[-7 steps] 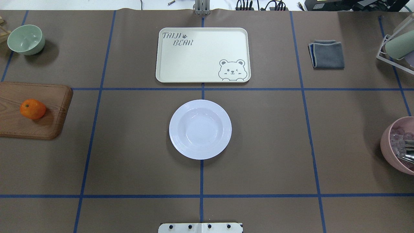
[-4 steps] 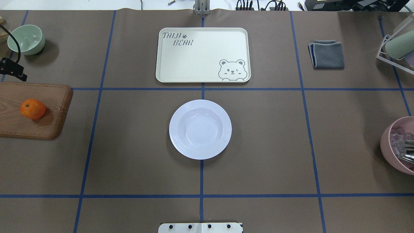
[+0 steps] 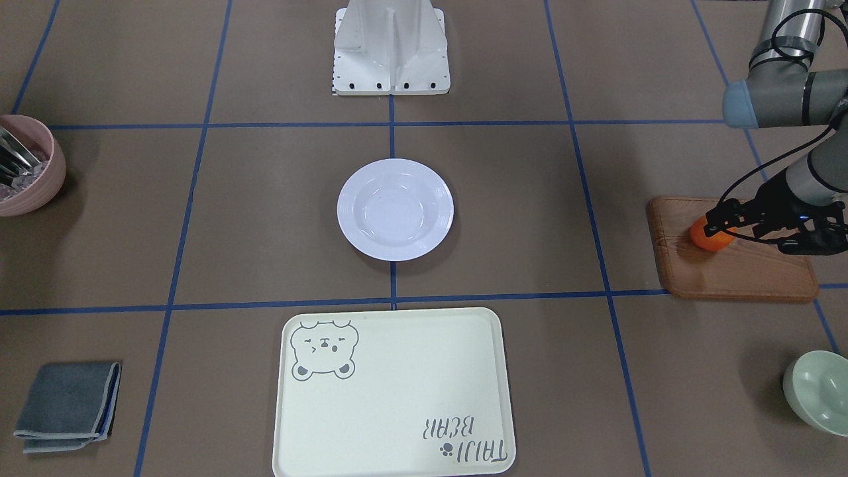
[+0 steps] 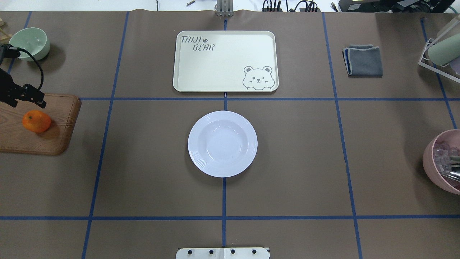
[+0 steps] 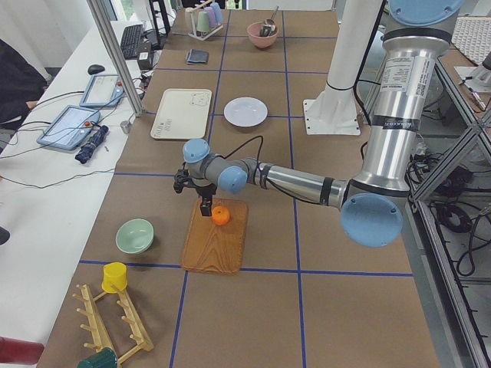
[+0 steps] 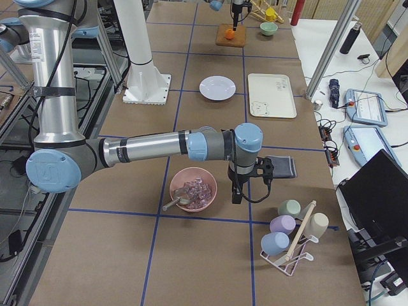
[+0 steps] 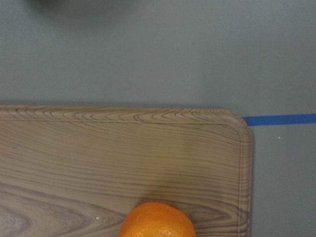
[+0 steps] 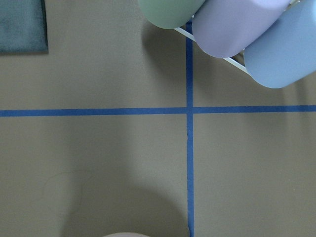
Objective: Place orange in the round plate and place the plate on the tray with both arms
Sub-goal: 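Lower the left gripper onto the orange on the wooden board and close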
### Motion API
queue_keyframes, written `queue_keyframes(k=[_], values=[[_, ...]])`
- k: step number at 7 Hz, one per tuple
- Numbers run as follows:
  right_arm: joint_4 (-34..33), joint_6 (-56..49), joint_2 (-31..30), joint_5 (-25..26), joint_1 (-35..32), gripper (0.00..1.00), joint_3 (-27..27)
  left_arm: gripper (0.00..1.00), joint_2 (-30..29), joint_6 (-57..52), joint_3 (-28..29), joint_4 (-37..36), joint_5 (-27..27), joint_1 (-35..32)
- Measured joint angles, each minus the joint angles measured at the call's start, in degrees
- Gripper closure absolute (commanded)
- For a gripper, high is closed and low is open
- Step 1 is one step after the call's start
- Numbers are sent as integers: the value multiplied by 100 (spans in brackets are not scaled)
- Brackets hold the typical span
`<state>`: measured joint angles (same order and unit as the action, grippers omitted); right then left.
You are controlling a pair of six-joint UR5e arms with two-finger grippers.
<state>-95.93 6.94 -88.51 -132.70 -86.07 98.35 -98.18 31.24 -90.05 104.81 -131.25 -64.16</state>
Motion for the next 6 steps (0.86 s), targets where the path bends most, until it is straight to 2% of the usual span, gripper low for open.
queue_keyframes(k=[6], values=[[-5, -10, 17, -10, 3, 0, -16, 1, -7, 0, 477, 240, -10, 145]])
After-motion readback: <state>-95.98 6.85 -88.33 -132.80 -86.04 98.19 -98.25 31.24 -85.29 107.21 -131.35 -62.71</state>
